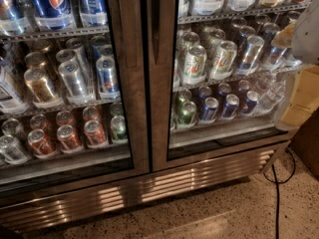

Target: Open left fridge door

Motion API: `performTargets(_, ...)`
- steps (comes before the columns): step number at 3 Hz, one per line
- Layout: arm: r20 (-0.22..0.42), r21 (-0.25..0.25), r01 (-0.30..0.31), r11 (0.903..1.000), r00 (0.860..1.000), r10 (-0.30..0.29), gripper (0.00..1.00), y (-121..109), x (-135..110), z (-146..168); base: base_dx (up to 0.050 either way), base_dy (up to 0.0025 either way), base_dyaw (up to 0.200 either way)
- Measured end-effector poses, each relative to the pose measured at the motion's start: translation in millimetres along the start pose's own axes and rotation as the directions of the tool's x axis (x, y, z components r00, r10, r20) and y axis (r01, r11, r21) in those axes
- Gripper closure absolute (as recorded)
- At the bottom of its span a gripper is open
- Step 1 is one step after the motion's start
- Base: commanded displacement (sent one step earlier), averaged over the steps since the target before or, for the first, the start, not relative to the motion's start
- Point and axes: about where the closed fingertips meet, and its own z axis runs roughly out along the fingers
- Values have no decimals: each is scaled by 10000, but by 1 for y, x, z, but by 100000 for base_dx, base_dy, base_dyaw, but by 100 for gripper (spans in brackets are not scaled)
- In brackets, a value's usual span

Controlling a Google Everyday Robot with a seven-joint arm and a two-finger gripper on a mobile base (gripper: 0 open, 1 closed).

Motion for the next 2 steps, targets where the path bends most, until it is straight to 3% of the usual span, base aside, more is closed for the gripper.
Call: performTargets(2, -10, -55, 18, 10000, 10000, -18, 0, -11, -5, 5, 0, 0, 0)
